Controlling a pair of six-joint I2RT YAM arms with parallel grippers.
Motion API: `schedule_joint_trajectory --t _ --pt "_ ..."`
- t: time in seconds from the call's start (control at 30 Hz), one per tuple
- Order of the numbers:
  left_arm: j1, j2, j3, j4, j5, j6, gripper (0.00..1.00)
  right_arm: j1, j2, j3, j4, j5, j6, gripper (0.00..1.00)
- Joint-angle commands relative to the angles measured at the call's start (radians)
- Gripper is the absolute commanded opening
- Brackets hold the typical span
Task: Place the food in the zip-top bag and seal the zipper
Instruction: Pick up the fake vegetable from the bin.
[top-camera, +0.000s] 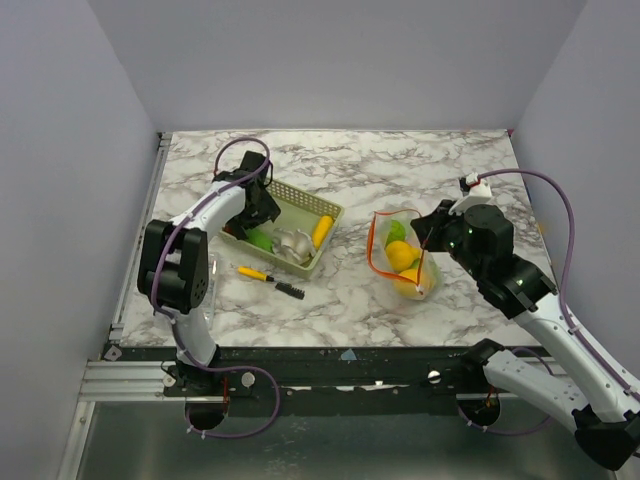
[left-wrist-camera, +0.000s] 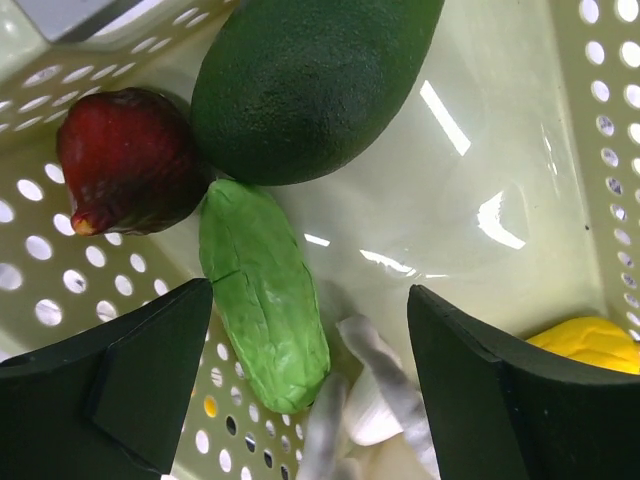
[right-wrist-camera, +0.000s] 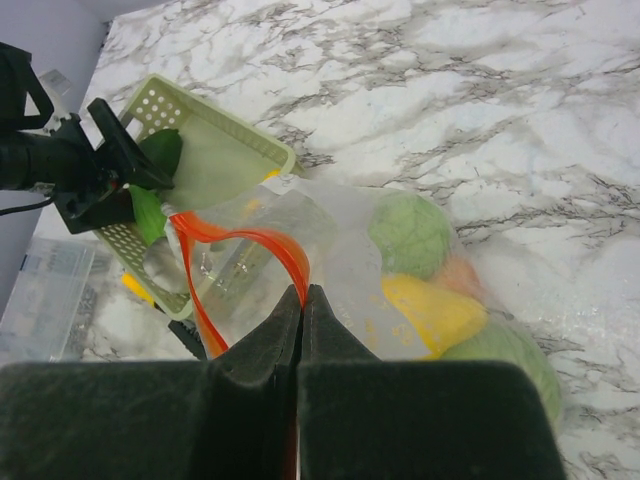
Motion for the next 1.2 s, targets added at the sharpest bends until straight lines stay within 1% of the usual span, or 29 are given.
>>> schedule_joint_trajectory --t 0.0,0.1,0.17,0.33,0.47,0.6,0.67,0.7,0.8,0.83,1.0,1.07,1.13,1.17 --pt "0.006 0.024 -0.004 -0.046 -0.049 -0.198 0.79 -0.003 -0.019 0.011 0.022 -0.007 0.003 0.01" --pt "0.005 0.062 0.038 -0.067 -0.068 -0.219 0.78 -0.002 -0.025 0.013 0.014 0.0 0.003 0.01" --pt "0.006 0.08 0.066 -0.09 -0.069 -0.233 0.76 -0.002 -0.029 0.016 0.012 0.002 0.003 0.01" --pt "0.007 0.08 0.067 -0.132 -0.086 -0.288 0.71 -0.001 -0.03 0.02 0.013 0.001 0.007 0.01" --pt "0.007 0.091 0.078 -0.163 -0.065 -0.294 0.67 -0.002 -0.031 0.02 0.018 -0.003 0.011 0.01" --pt "0.007 0.077 0.059 -0.139 -0.067 -0.295 0.55 -0.003 -0.028 0.033 0.018 -0.009 0.012 0.01" --pt "0.007 0.076 0.058 -0.129 -0.066 -0.286 0.51 -0.003 -0.029 0.039 0.014 -0.007 0.009 0.0" --pt "0.007 0.077 0.058 -0.125 -0.065 -0.278 0.47 -0.002 -0.03 0.042 0.009 -0.006 0.008 0.01" --pt "0.007 0.075 0.056 -0.115 -0.057 -0.256 0.28 -0.002 -0.038 0.045 0.002 0.0 0.006 0.01" --pt "0.007 0.074 0.054 -0.115 -0.055 -0.253 0.25 -0.002 -0.04 0.044 0.001 0.002 0.009 0.01" --pt "0.007 0.045 0.028 -0.121 -0.057 -0.239 0.15 -0.002 -0.043 0.048 -0.012 0.006 0.013 0.01" --pt "0.006 0.011 0.006 -0.124 -0.068 -0.238 0.12 -0.001 -0.043 0.049 -0.016 0.009 0.013 0.01" --pt "0.006 -0.035 -0.015 -0.124 -0.085 -0.221 0.05 -0.003 -0.041 0.051 -0.02 0.011 0.014 0.0" --pt "0.005 -0.064 -0.019 -0.126 -0.101 -0.209 0.04 -0.002 -0.04 0.051 -0.02 0.013 0.014 0.01"
